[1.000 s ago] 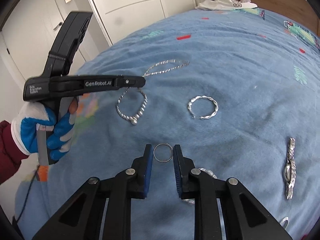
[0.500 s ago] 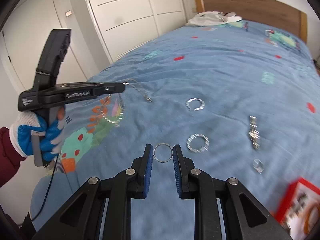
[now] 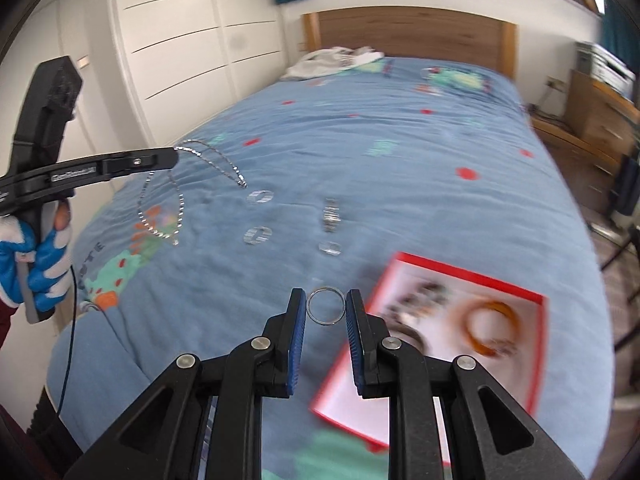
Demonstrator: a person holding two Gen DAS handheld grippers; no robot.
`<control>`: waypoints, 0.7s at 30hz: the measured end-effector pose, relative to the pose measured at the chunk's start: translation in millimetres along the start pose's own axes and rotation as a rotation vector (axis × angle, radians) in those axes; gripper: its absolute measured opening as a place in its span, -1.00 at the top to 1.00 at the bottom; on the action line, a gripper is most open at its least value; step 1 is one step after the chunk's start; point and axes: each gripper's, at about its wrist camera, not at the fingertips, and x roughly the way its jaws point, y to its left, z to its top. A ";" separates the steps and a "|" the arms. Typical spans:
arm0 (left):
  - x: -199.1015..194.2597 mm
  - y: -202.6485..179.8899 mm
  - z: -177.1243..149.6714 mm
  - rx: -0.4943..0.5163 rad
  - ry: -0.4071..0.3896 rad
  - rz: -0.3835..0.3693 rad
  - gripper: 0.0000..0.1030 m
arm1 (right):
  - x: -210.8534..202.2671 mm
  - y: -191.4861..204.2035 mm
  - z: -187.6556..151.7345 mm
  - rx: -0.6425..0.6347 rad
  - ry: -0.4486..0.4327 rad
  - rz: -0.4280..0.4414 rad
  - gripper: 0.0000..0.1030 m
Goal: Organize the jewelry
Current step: 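Carry the chain and ring to the red box and lower the chain inside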
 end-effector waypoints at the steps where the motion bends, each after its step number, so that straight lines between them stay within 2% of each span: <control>1: 4.5 -12.1 0.8 0.010 0.004 -0.015 0.96 | -5.3 -9.5 -3.3 0.009 0.001 -0.017 0.61; 5: 32.4 -65.9 1.7 0.058 0.036 -0.077 0.96 | -19.3 -44.3 -21.4 0.050 0.013 -0.068 0.61; 10: 83.4 -121.3 -8.0 0.121 0.111 -0.122 0.96 | -21.1 -81.5 -47.6 0.105 0.043 -0.085 0.60; 14: 128.3 -145.4 -26.7 0.134 0.190 -0.136 0.96 | -8.5 -104.1 -69.5 0.135 0.087 -0.085 0.60; 21: 177.7 -160.3 -69.1 0.175 0.307 -0.114 0.96 | 26.2 -126.2 -92.8 0.156 0.160 -0.058 0.60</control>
